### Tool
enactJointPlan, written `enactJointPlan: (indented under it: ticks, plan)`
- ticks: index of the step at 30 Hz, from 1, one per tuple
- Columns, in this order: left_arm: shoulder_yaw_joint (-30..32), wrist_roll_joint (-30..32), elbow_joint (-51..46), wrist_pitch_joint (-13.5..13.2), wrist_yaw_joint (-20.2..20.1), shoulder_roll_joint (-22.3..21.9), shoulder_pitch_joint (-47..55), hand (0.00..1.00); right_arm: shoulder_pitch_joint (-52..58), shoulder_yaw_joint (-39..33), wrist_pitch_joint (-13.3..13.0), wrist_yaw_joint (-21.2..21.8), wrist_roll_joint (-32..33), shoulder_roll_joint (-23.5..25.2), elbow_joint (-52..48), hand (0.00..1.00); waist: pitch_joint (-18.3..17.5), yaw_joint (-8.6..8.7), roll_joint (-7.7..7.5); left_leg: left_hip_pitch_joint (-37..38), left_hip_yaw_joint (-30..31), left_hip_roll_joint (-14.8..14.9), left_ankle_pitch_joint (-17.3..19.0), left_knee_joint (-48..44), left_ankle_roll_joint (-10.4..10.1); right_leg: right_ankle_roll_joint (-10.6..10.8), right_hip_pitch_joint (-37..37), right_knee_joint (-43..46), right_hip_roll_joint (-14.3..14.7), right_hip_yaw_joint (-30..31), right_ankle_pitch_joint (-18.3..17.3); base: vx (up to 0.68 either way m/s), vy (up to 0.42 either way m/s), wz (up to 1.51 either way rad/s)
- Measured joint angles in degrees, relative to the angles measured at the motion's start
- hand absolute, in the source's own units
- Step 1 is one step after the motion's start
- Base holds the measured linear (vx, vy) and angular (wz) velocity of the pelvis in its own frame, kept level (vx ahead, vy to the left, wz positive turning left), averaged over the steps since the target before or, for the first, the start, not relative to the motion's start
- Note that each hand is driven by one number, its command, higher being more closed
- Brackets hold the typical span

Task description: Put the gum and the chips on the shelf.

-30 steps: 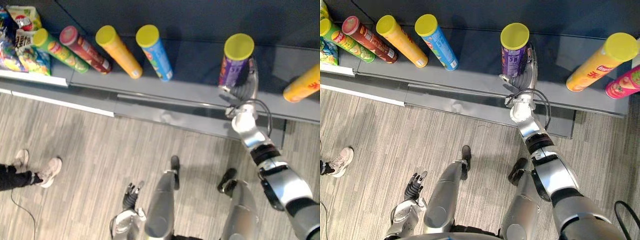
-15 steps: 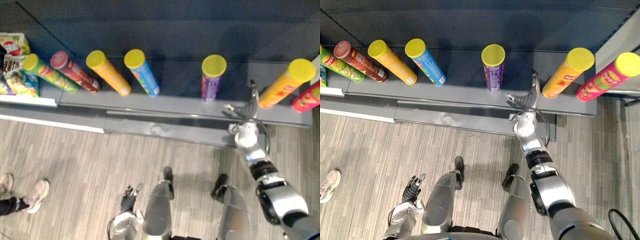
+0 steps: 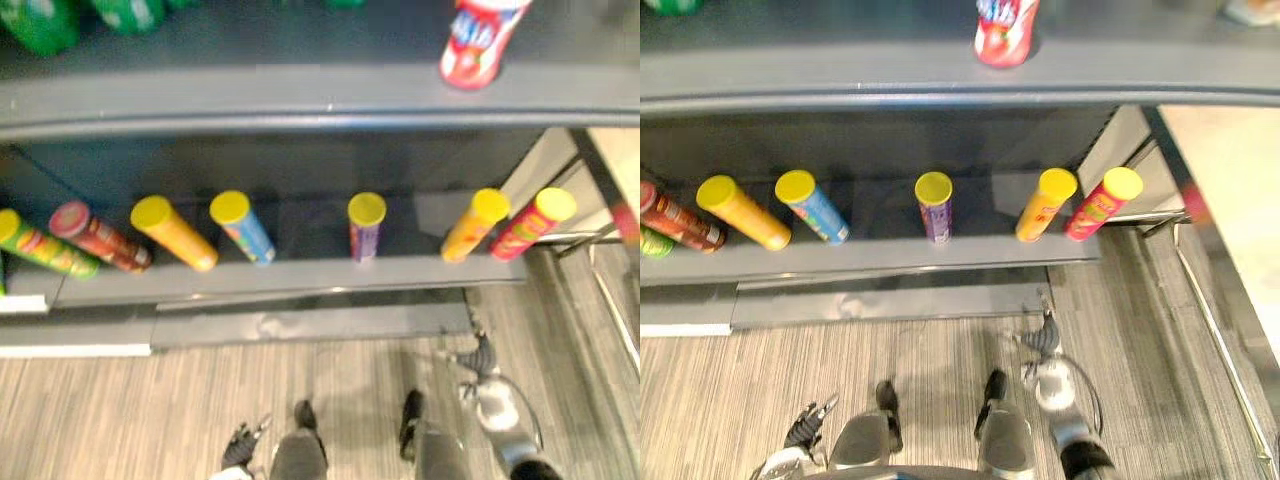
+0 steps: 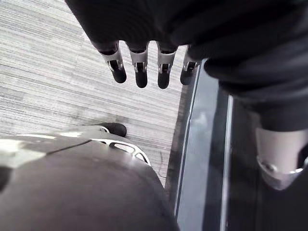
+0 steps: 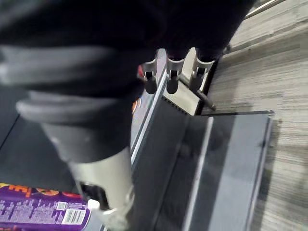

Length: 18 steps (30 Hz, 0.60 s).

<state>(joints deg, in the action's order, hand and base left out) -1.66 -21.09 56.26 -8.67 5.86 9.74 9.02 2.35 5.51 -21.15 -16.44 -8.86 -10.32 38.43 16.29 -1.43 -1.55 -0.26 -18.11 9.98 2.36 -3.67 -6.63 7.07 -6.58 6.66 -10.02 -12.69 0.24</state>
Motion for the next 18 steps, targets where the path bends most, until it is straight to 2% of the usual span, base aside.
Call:
enactJointPlan:
  ticks: [4, 8, 10, 12, 14, 18]
  plan:
    - [1.43, -0.05, 0.88, -0.21, 0.11, -0.74, 1.29, 0.00, 6.15, -0.51, 2.32, 6.26, 2.14, 1.49, 1.67, 0.00, -3.26, 0.93, -0.17, 2.73, -0.76, -0.62, -0.28, 2.73, -0.02, 0.54, 2.87, -3.72, 0.26, 0.33, 1.09, 0.09, 0.040, -0.08]
    - [3.92, -0.67, 2.52, -0.24, -0.29, -1.22, 2.22, 0.00, 6.95, -3.40, 6.03, 14.11, 6.93, 3.34, 10.68, 0.00, -5.59, 1.44, -0.44, 5.55, -1.77, -1.25, -0.29, 4.73, -0.06, 1.00, 5.28, -5.88, 0.29, 0.57, 1.45, 0.06, 0.021, -0.09]
    - [5.47, -1.18, 3.71, -0.21, -1.00, -2.14, 2.21, 0.00, 5.89, -5.78, 6.36, 16.81, 8.06, 3.31, 15.41, 0.00, -6.22, 1.50, -0.50, 6.74, -1.73, -1.57, -0.29, 5.44, -0.05, 1.21, 6.61, -6.73, 0.23, 0.48, 1.61, 0.05, 0.021, 0.03]
    - [7.74, -1.40, 4.92, -0.23, -1.66, -2.84, 2.22, 0.00, 5.57, -7.60, 7.05, 18.41, 10.77, 3.34, 19.33, 0.00, -6.67, 1.35, -0.56, 8.13, -1.52, -1.80, -0.29, 6.03, -0.06, 1.24, 8.30, -7.58, 0.15, 0.01, 1.62, 0.05, 0.021, 0.09]
    - [9.22, -3.12, 6.55, -0.25, -1.83, -3.41, 2.45, 0.00, 5.79, -9.82, 9.02, 19.25, 14.85, 3.47, 22.95, 0.00, -7.72, 1.31, -0.38, 9.25, -1.50, -2.09, -0.29, 6.93, -0.05, 1.30, 9.24, -8.13, 0.06, -0.23, 1.64, 0.04, 0.023, 0.03]
    - [11.70, -6.03, 8.73, 0.12, -1.75, -4.83, 2.50, 0.00, 7.23, -13.87, 13.41, 17.59, 23.50, 4.48, 25.68, 0.00, -8.53, 1.42, 0.33, 10.38, -1.63, -2.51, -0.35, 8.06, 0.03, 1.48, 10.13, -8.51, -0.10, -0.30, 1.75, 0.04, 0.024, -0.01]
